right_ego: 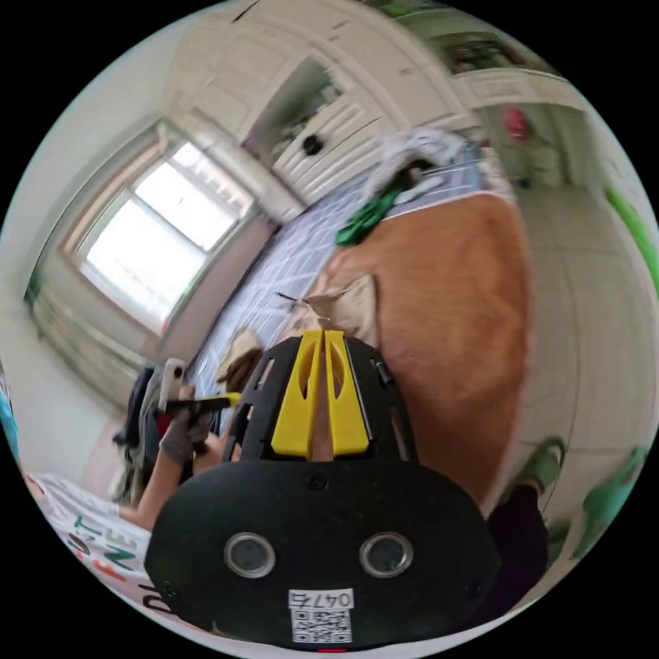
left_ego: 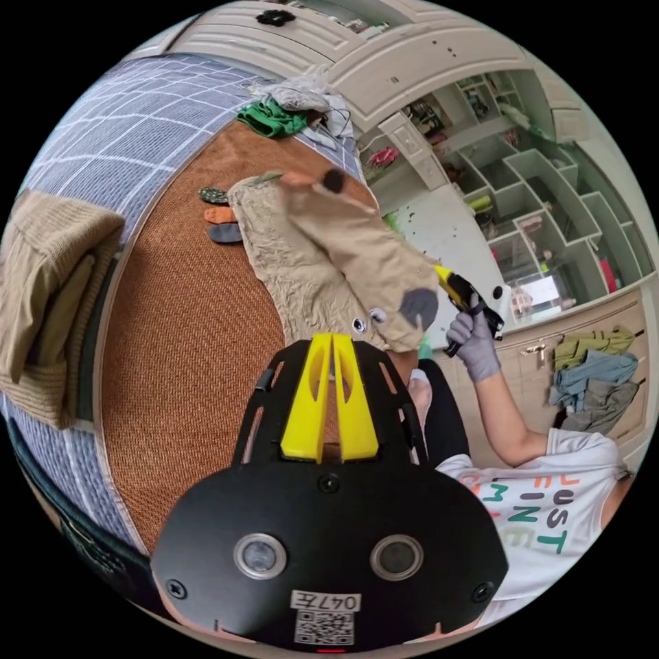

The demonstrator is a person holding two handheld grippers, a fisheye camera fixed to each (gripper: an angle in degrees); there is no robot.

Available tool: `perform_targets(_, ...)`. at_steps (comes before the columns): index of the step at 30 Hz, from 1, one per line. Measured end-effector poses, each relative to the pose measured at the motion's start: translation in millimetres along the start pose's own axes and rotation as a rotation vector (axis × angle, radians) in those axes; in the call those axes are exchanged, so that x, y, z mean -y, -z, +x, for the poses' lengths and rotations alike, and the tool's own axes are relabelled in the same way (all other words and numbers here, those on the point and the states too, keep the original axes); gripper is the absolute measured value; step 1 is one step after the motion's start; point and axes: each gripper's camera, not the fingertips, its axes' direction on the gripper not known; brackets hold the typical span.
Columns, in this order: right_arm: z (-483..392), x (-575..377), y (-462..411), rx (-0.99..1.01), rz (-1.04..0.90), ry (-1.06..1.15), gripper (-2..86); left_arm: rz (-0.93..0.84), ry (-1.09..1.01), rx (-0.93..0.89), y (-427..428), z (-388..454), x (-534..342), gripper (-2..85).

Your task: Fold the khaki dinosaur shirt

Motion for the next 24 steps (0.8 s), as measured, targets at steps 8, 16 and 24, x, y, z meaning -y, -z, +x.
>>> perform_targets(8,118.5,-75.8,60.2,-0.314,-0.042,-0.340,-1.1,-0.205,-0.103,0.228,8.5,107.2,88.3,-0.9)
perform_targets(16,130.5,-84.3,50.0,-0.423,-0.102,-0.300,-1.0,-0.429,-0.281,0.431,-59.9,232.1,195.8,-1.0)
perform_targets(24,123.3,-76.3,39.0,-0.302,-0.157,-0.239,-1.0,-0.588,-0.153,0.614,-0.9,210.3,259.4,-1.0)
